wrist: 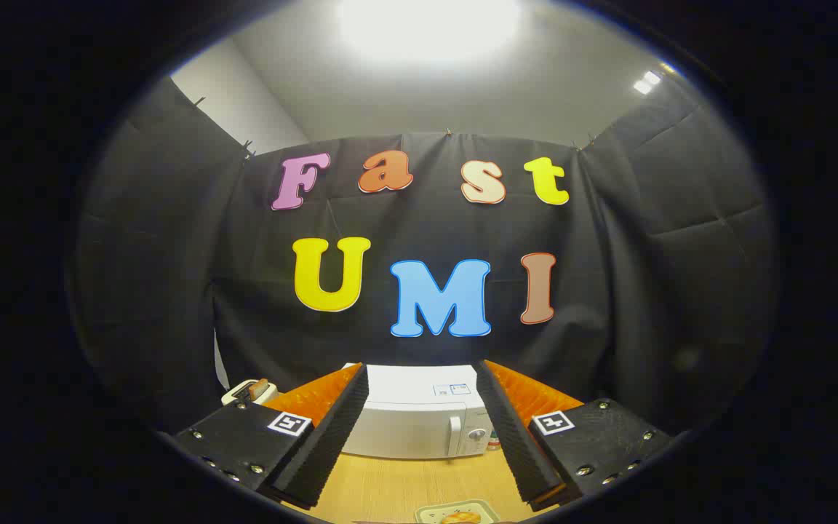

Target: Open the microwave, put the food inside, and close the microwave door.

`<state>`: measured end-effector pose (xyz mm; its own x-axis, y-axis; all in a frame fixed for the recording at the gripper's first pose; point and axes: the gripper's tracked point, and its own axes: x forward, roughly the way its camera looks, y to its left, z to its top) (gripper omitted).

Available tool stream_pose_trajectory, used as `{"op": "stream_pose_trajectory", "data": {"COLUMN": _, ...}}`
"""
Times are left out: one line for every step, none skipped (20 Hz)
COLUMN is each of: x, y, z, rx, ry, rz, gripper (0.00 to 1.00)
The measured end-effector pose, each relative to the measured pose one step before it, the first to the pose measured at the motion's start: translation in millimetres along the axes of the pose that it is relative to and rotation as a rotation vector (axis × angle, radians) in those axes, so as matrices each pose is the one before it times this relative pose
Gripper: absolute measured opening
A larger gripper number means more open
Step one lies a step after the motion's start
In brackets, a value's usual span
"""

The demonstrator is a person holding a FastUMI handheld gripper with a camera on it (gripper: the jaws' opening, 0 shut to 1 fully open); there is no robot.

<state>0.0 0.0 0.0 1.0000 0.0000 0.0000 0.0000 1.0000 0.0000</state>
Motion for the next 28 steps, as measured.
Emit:
{"op": "stream_pose_trajectory", "data": {"x": 1.31, "y": -0.31, "z": 0.43, "rx": -0.00129, "ry": -0.00270, "rz": -0.00314, "gripper": 0.95}}
{"op": "stream_pose_trajectory", "data": {"x": 0.55, "y": -0.66, "z": 1.67, "rx": 0.00139, "ry": -0.00422, "rz": -0.00327, "gripper": 0.95}}
{"op": "stream_pose_trajectory", "data": {"x": 1.11, "y": 0.12, "z": 1.22, "rx": 0.00074, "ry": -0.00417, "rz": -0.00184, "gripper": 0.95}}
{"op": "stream_pose_trajectory", "data": {"x": 0.89, "y": -0.14, "z": 2.56, "rx": -0.00014, "ry": -0.00612, "rz": -0.00179, "gripper": 0.95}}
{"op": "stream_pose_trajectory", "data": {"x": 1.00, "y": 0.52, "z": 1.38, "rx": -0.00290, "ry": -0.00617, "rz": 0.00064, "gripper": 0.95}}
{"op": "stream_pose_trajectory", "data": {"x": 0.92, "y": 0.42, "z": 1.33, "rx": -0.00481, "ry": -0.00435, "rz": 0.00136, "gripper": 0.95}}
{"op": "stream_pose_trajectory", "data": {"x": 0.72, "y": -0.09, "z": 0.42, "rx": -0.00287, "ry": -0.00290, "rz": -0.00101, "gripper": 0.95}}
{"op": "stream_pose_trajectory", "data": {"x": 0.87, "y": 1.89, "z": -0.25, "rx": -0.00180, "ry": -0.00067, "rz": 0.00376, "gripper": 0.95}}
{"op": "stream_pose_trajectory", "data": {"x": 0.59, "y": 1.14, "z": -1.94, "rx": -0.00004, "ry": 0.00352, "rz": 0.00362, "gripper": 0.95}}
{"op": "stream_pose_trajectory", "data": {"x": 0.30, "y": 1.29, "z": -1.33, "rx": -0.00014, "ry": 0.00458, "rz": 0.00451, "gripper": 0.95}}
{"op": "stream_pose_trajectory", "data": {"x": 0.54, "y": 0.16, "z": -1.41, "rx": -0.00063, "ry": 0.00195, "rz": 0.00281, "gripper": 0.95}}
{"op": "stream_pose_trajectory", "data": {"x": 0.72, "y": -0.24, "z": -0.18, "rx": -0.00152, "ry": 0.00038, "rz": -0.00039, "gripper": 0.95}}
{"op": "stream_pose_trajectory", "data": {"x": 0.45, "y": -0.63, "z": -0.40, "rx": -0.00204, "ry": -0.00108, "rz": -0.00202, "gripper": 0.95}}
{"op": "stream_pose_trajectory", "data": {"x": -0.03, "y": -0.72, "z": -0.37, "rx": -0.00136, "ry": -0.00114, "rz": -0.00090, "gripper": 0.95}}
{"op": "stream_pose_trajectory", "data": {"x": 0.90, "y": -0.60, "z": -1.95, "rx": -0.00074, "ry": 0.00026, "rz": -0.00004, "gripper": 0.95}}
{"op": "stream_pose_trajectory", "data": {"x": 1.00, "y": -1.17, "z": -1.96, "rx": 0.00176, "ry": -0.00105, "rz": -0.00168, "gripper": 0.95}}
{"op": "stream_pose_trajectory", "data": {"x": 0.66, "y": -2.19, "z": -2.30, "rx": 0.00145, "ry": -0.00082, "rz": -0.00179, "gripper": 0.95}}
{"op": "stream_pose_trajectory", "data": {"x": 1.35, "y": -2.17, "z": -2.68, "rx": -0.00046, "ry": 0.00082, "rz": -0.00294, "gripper": 0.95}}
{"op": "stream_pose_trajectory", "data": {"x": 1.91, "y": -2.44, "z": -2.61, "rx": -0.00106, "ry": -0.00065, "rz": -0.00223, "gripper": 0.95}}
{"op": "stream_pose_trajectory", "data": {"x": 1.97, "y": -3.26, "z": -3.65, "rx": -0.00265, "ry": -0.00018, "rz": -0.00450, "gripper": 0.95}}
{"op": "stream_pose_trajectory", "data": {"x": 2.75, "y": -3.11, "z": -5.32, "rx": -0.00357, "ry": -0.00111, "rz": -0.00406, "gripper": 0.95}}
{"op": "stream_pose_trajectory", "data": {"x": 3.07, "y": -3.23, "z": -5.74, "rx": -0.00190, "ry": -0.00293, "rz": -0.00458, "gripper": 0.95}}
{"op": "stream_pose_trajectory", "data": {"x": 3.78, "y": -3.96, "z": -7.48, "rx": -0.00175, "ry": -0.00146, "rz": -0.00619, "gripper": 0.95}}
{"op": "stream_pose_trajectory", "data": {"x": 4.56, "y": -4.54, "z": -8.42, "rx": -0.00172, "ry": 0.00033, "rz": -0.00588, "gripper": 0.95}}
{"op": "stream_pose_trajectory", "data": {"x": 5.45, "y": -3.87, "z": -10.66, "rx": -0.00386, "ry": 0.00314, "rz": -0.00568, "gripper": 0.95}}
{"op": "stream_pose_trajectory", "data": {"x": 6.13, "y": -3.27, "z": -10.05, "rx": -0.00214, "ry": 0.00165, "rz": -0.00442, "gripper": 0.95}}
{"op": "stream_pose_trajectory", "data": {"x": 6.36, "y": -3.47, "z": -10.12, "rx": -0.00300, "ry": 0.00084, "rz": -0.00482, "gripper": 0.95}}
{"op": "stream_pose_trajectory", "data": {"x": 6.83, "y": -3.12, "z": -9.82, "rx": -0.00287, "ry": 0.00042, "rz": -0.00548, "gripper": 0.95}}
